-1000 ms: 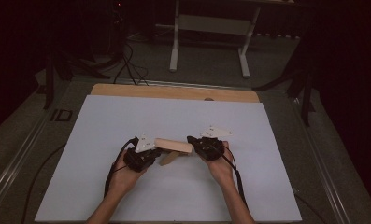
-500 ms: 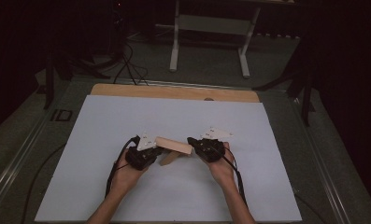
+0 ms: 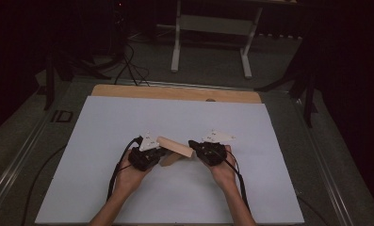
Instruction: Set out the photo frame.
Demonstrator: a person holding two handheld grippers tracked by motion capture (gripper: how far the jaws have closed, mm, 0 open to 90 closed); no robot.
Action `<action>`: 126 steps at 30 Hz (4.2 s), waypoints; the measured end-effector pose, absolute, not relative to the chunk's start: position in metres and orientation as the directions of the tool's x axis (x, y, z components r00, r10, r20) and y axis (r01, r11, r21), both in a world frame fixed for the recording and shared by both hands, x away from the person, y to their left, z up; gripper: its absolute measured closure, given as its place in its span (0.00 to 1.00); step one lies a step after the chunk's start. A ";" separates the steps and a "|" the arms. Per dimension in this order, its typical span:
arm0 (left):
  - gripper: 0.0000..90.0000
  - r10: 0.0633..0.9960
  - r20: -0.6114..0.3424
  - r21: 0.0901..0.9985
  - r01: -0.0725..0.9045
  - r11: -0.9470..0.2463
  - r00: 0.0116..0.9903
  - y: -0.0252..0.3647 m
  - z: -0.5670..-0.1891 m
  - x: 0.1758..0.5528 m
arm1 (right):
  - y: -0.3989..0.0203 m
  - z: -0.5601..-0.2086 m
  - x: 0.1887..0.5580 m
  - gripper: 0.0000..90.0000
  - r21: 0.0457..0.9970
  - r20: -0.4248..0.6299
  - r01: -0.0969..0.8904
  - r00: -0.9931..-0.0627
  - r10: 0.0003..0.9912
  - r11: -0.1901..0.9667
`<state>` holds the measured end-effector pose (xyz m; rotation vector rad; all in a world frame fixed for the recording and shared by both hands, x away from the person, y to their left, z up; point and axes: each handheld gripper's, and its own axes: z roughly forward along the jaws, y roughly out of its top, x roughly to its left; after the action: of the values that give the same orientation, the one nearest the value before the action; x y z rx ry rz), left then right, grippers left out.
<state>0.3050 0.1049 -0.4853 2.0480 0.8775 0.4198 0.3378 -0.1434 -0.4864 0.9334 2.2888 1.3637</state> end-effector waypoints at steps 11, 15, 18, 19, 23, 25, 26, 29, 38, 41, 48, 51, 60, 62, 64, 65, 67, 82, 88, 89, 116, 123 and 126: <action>0.99 0.705 -0.023 0.812 0.424 -0.400 0.709 0.098 -0.484 0.302 | -0.142 -0.487 0.333 1.00 0.868 0.051 0.363 -0.745 0.665 0.339; 0.99 0.696 -0.024 0.812 0.420 -0.406 0.717 0.094 -0.484 0.301 | -0.142 -0.487 0.332 1.00 0.868 0.052 0.362 -0.746 0.664 0.339; 0.99 0.686 -0.021 0.812 0.412 -0.412 0.727 0.090 -0.484 0.299 | -0.142 -0.487 0.332 1.00 0.868 0.053 0.363 -0.747 0.662 0.339; 0.99 0.682 -0.019 0.812 0.409 -0.416 0.731 0.089 -0.483 0.298 | -0.142 -0.487 0.332 1.00 0.868 0.052 0.362 -0.747 0.663 0.340; 0.99 0.669 -0.011 0.812 0.397 -0.427 0.744 0.085 -0.481 0.295 | -0.142 -0.488 0.331 1.00 0.870 0.053 0.361 -0.747 0.663 0.337; 0.99 0.667 -0.010 0.811 0.397 -0.431 0.745 0.083 -0.482 0.295 | -0.143 -0.488 0.330 1.00 0.870 0.053 0.360 -0.747 0.662 0.337; 0.99 0.665 -0.009 0.809 0.396 -0.434 0.746 0.082 -0.482 0.295 | -0.143 -0.488 0.330 1.00 0.870 0.053 0.361 -0.747 0.662 0.337; 0.99 0.663 -0.008 0.806 0.397 -0.439 0.749 0.082 -0.483 0.297 | -0.143 -0.487 0.328 1.00 0.870 0.051 0.359 -0.748 0.662 0.338; 0.99 0.668 -0.010 0.801 0.406 -0.441 0.744 0.080 -0.486 0.300 | -0.146 -0.485 0.323 1.00 0.870 0.040 0.351 -0.752 0.658 0.348; 0.99 0.667 -0.009 0.801 0.405 -0.442 0.745 0.079 -0.486 0.301 | -0.146 -0.485 0.322 1.00 0.870 0.039 0.350 -0.752 0.658 0.347; 0.99 0.668 -0.013 0.802 0.407 -0.437 0.744 0.078 -0.487 0.303 | -0.147 -0.485 0.319 1.00 0.870 0.037 0.348 -0.753 0.657 0.349; 0.99 0.670 -0.010 0.800 0.407 -0.440 0.743 0.077 -0.487 0.304 | -0.147 -0.485 0.317 1.00 0.869 0.036 0.345 -0.759 0.650 0.355; 1.00 0.675 -0.006 0.801 0.407 -0.438 0.738 0.076 -0.488 0.308 | -0.148 -0.486 0.316 1.00 0.868 0.045 0.349 -0.764 0.643 0.354; 1.00 0.674 -0.005 0.800 0.407 -0.440 0.739 0.076 -0.487 0.309 | -0.149 -0.487 0.316 1.00 0.864 0.041 0.352 -0.762 0.646 0.360; 1.00 0.675 0.001 0.800 0.404 -0.443 0.737 0.075 -0.487 0.310 | -0.152 -0.489 0.315 1.00 0.854 0.028 0.353 -0.764 0.644 0.382; 0.99 0.677 0.001 0.801 0.405 -0.441 0.736 0.075 -0.487 0.310 | -0.153 -0.490 0.314 1.00 0.848 0.025 0.357 -0.765 0.643 0.391; 1.00 0.677 0.003 0.800 0.404 -0.443 0.736 0.075 -0.487 0.311 | -0.154 -0.491 0.314 1.00 0.844 0.021 0.357 -0.767 0.641 0.400; 0.99 0.686 -0.002 0.802 0.411 -0.433 0.727 0.079 -0.489 0.320 | -0.146 -0.496 0.304 1.00 0.830 0.003 0.340 -0.795 0.607 0.441; 0.99 0.691 -0.003 0.802 0.414 -0.430 0.723 0.081 -0.489 0.323 | -0.139 -0.496 0.301 1.00 0.829 0.000 0.329 -0.809 0.588 0.452; 0.99 0.691 -0.002 0.802 0.415 -0.431 0.722 0.082 -0.489 0.323 | -0.137 -0.496 0.301 1.00 0.828 -0.003 0.325 -0.812 0.584 0.456; 0.87 0.739 -0.051 0.824 0.447 -0.349 0.672 0.107 -0.483 0.317 | -0.148 -0.491 0.300 0.84 0.834 -0.016 0.328 -0.789 0.615 0.443; 0.78 0.736 -0.098 0.822 0.472 -0.321 0.670 0.118 -0.480 0.313 | -0.159 -0.490 0.301 0.82 0.842 -0.002 0.341 -0.772 0.636 0.417; 0.74 0.739 -0.110 0.826 0.475 -0.304 0.664 0.120 -0.478 0.311 | -0.162 -0.491 0.300 0.81 0.843 0.001 0.346 -0.767 0.642 0.412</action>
<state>0.3109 0.1202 -0.4779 1.9635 0.9459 0.3635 0.3003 -0.1618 -0.4908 0.8539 2.3497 1.2884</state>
